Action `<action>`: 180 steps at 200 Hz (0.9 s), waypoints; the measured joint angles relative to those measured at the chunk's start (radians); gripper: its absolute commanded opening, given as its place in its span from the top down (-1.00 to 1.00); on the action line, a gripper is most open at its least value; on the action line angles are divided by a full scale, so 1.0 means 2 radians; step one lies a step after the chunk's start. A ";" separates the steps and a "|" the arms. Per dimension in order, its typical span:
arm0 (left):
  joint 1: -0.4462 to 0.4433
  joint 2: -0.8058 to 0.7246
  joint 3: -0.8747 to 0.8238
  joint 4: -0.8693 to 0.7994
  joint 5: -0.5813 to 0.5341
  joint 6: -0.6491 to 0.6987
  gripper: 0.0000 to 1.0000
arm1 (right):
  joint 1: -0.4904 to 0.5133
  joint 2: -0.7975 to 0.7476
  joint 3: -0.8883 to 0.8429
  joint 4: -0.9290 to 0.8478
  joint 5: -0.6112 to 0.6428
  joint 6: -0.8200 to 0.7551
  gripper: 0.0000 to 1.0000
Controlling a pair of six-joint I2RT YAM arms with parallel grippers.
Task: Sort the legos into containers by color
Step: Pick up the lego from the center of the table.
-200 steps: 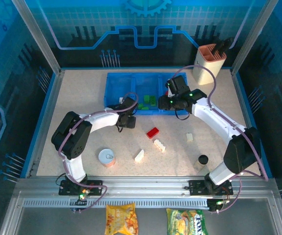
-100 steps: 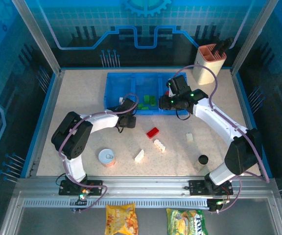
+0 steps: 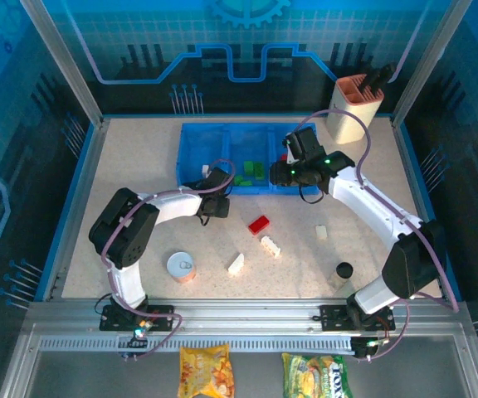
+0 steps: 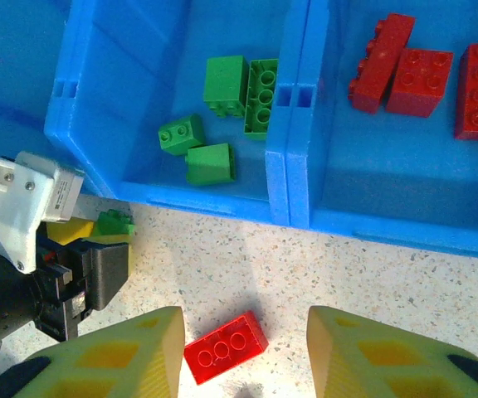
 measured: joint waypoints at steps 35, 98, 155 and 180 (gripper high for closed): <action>0.000 0.000 0.000 0.001 -0.002 0.000 0.27 | 0.000 0.000 0.000 0.000 0.000 0.000 0.13; 0.000 -0.008 -0.006 0.001 -0.002 0.000 0.32 | 0.000 0.000 0.000 0.000 0.000 0.000 0.13; -0.012 -0.038 -0.010 -0.010 0.000 -0.004 0.33 | 0.000 0.000 0.000 0.000 0.000 0.000 0.13; -0.024 -0.049 -0.010 -0.013 0.000 -0.005 0.33 | 0.000 -0.001 0.000 -0.001 0.000 0.000 0.13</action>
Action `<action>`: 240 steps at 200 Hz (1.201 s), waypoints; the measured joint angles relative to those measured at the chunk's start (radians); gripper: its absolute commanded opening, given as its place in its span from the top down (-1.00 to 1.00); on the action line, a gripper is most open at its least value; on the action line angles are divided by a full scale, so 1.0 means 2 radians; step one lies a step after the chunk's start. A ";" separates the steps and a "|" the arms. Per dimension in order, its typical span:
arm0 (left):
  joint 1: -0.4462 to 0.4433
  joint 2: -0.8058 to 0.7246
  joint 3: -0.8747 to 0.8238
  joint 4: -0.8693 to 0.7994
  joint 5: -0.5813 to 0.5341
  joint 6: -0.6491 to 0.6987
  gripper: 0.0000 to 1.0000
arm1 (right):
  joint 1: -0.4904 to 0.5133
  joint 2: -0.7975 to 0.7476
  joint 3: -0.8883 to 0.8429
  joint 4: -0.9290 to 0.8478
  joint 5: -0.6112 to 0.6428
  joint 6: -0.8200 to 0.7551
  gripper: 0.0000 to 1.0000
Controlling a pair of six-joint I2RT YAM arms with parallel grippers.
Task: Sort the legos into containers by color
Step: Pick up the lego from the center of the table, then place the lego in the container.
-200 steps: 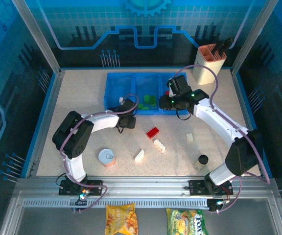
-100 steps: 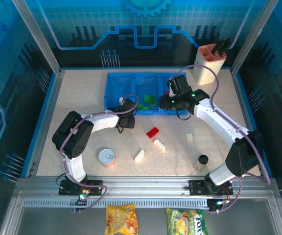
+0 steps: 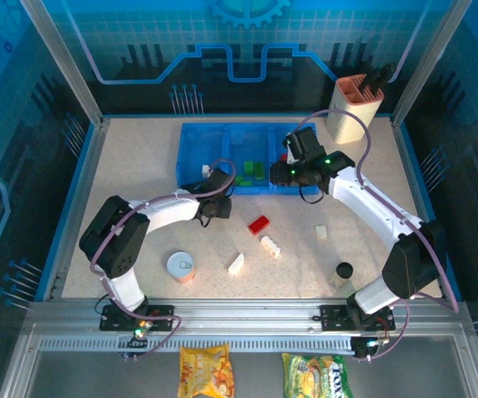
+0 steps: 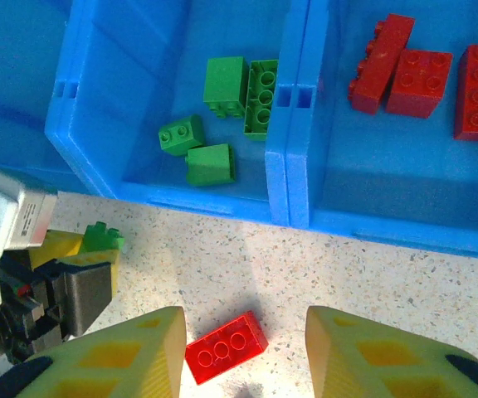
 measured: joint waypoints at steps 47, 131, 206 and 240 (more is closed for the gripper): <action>-0.017 -0.003 0.015 -0.023 0.005 -0.013 0.33 | 0.000 -0.003 0.000 -0.008 0.004 -0.002 0.13; -0.037 0.014 0.123 -0.051 0.013 -0.039 0.33 | -0.011 -0.039 0.000 -0.017 0.015 -0.003 0.14; -0.038 0.092 0.236 -0.092 0.004 -0.064 0.33 | -0.023 -0.057 -0.011 -0.022 0.017 -0.004 0.14; -0.038 0.138 0.294 -0.115 -0.010 -0.072 0.33 | -0.028 -0.060 -0.015 -0.025 0.017 -0.007 0.14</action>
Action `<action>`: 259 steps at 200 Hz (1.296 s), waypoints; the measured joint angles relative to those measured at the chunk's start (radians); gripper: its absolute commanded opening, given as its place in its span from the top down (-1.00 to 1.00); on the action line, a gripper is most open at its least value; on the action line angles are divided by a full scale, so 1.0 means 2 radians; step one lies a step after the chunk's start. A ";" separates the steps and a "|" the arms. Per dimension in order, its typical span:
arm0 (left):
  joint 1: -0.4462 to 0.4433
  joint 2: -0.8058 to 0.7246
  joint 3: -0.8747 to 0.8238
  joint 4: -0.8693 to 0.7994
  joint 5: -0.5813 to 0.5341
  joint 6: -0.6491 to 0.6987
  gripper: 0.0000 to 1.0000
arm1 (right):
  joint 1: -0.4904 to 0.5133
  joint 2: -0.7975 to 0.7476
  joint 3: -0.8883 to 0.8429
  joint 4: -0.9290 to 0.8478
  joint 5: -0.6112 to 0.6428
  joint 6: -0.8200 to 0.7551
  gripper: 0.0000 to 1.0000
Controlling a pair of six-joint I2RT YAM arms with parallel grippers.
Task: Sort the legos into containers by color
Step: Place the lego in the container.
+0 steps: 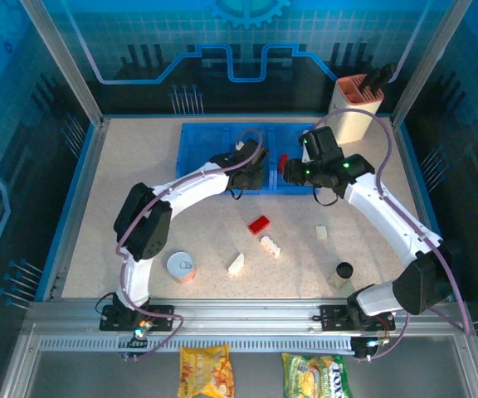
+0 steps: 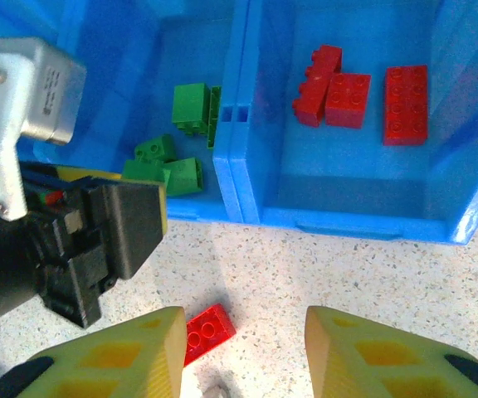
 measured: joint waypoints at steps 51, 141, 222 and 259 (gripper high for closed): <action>0.004 0.054 0.041 -0.017 -0.008 -0.013 0.33 | -0.008 -0.013 -0.006 -0.004 0.000 -0.004 0.14; 0.024 0.099 0.085 -0.021 -0.009 -0.020 0.28 | -0.028 -0.034 -0.022 -0.016 -0.002 -0.007 0.14; 0.024 0.103 0.097 -0.023 -0.009 -0.019 0.09 | -0.033 -0.039 -0.022 -0.017 -0.004 -0.008 0.14; 0.024 0.098 0.094 -0.023 -0.007 -0.019 0.10 | -0.033 -0.039 -0.022 -0.017 -0.004 -0.008 0.14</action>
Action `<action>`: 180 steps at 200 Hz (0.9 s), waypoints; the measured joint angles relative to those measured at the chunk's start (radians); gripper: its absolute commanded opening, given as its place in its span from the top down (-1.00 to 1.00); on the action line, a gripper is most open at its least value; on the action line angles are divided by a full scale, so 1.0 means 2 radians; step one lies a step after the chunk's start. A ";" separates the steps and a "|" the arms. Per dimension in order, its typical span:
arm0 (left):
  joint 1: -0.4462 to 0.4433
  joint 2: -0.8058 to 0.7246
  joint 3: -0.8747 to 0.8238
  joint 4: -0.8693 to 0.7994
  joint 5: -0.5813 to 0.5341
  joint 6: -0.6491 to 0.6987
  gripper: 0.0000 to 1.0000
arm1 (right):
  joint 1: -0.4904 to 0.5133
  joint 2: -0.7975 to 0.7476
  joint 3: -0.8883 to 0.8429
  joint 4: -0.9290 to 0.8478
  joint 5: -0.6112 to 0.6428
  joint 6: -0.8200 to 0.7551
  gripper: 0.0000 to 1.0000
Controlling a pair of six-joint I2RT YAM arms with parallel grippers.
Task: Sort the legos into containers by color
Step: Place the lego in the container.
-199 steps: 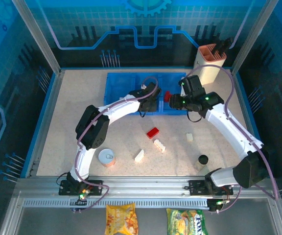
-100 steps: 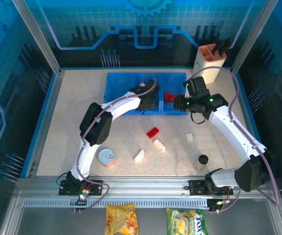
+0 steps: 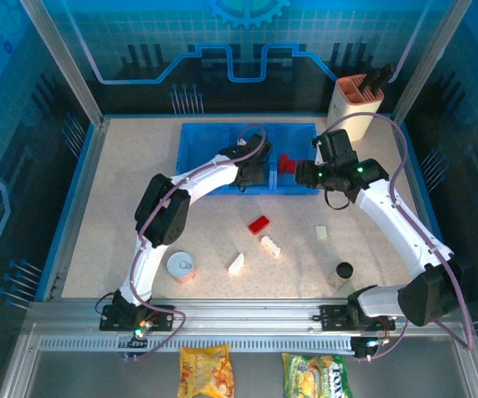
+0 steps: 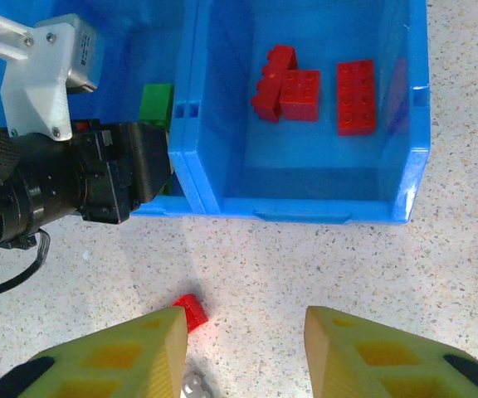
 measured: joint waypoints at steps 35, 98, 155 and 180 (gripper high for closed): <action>0.000 -0.027 -0.015 0.000 0.009 0.001 0.11 | 0.000 0.000 -0.001 0.000 0.000 0.000 0.14; -0.003 -0.090 -0.062 -0.001 0.047 0.021 0.11 | 0.000 0.000 -0.006 0.000 -0.004 -0.004 0.14; -0.023 -0.134 -0.112 -0.014 0.089 0.066 0.12 | 0.000 0.000 -0.022 -0.002 -0.028 -0.021 0.12; -0.023 -0.159 -0.139 -0.021 0.092 0.071 0.11 | 0.001 0.000 -0.034 -0.007 -0.043 -0.037 0.10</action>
